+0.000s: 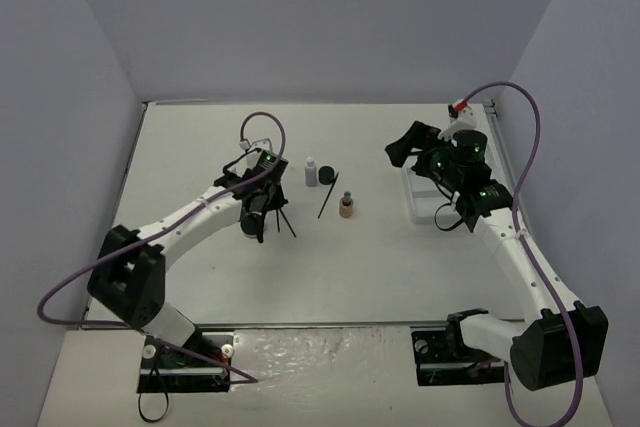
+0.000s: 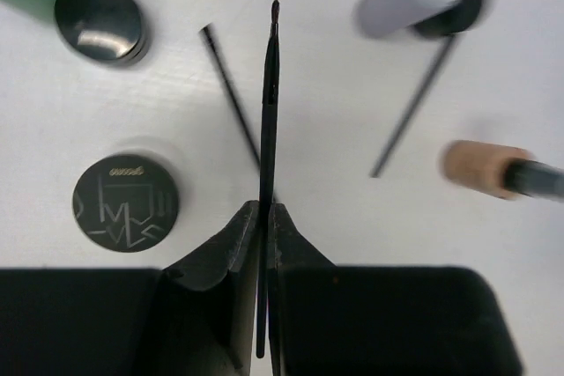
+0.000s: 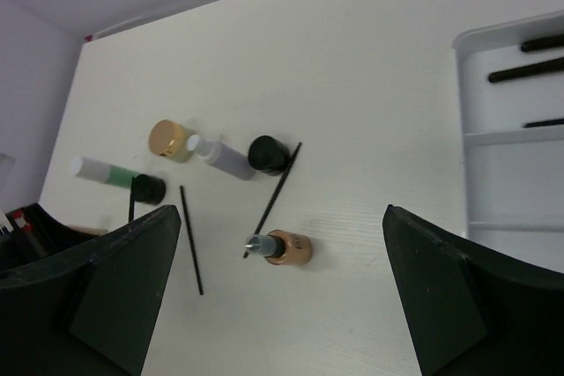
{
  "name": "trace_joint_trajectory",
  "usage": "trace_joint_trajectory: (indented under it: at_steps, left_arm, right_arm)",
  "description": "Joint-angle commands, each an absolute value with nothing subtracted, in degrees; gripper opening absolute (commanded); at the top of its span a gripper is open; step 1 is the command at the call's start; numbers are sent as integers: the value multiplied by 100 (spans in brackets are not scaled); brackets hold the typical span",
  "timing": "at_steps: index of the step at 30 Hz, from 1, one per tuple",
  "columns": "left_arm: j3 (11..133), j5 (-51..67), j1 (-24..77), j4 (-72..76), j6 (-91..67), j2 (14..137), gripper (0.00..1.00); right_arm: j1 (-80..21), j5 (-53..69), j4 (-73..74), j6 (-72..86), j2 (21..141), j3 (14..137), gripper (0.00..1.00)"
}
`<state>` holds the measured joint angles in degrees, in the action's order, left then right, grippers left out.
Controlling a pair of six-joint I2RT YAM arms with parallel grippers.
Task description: Organize the makeup
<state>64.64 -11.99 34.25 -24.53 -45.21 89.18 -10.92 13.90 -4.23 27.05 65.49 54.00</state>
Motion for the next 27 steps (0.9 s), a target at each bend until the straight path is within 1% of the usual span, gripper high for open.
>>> trace_joint_trajectory:
  at_steps: [1,5,8,10,11,12,14,18,22,27]
  left_arm:
    - [6215,-499,3582,-1090,-3695,7717,0]
    - [6050,139,3656,-189,-3286,7225,0]
    - [5995,614,3708,280,-3192,7069,0]
    - [5994,802,3761,560,-3182,7013,0]
    - [5994,869,3762,562,-3182,6996,0]
    - [6033,947,3822,678,-3171,6985,0]
    - [6091,1019,3981,836,-3105,6979,0]
    - [6151,1078,4076,1064,-3110,6962,0]
    - [6216,1165,4104,1187,-3138,6963,0]
    - [6217,1256,4123,1298,-3147,6988,0]
  right_arm:
    - [-1418,2705,-1580,2575,6444,5702,95]
    - [-1854,3171,-2058,2897,6622,5788,91]
    - [-2182,3234,-2350,3013,6816,5869,87]
    - [-2349,3226,-2535,3131,6910,5862,84]
    - [-2425,3234,-2635,3190,6952,5862,84]
    - [-2558,3245,-2785,3289,7046,5851,81]
    - [-2722,3255,-2949,3406,7180,5873,76]
    - [-3006,3101,-3057,3455,7376,5922,70]
    - [-3070,2991,-3094,3479,7462,5902,66]
    - [-3076,2912,-3106,3512,7481,5865,57]
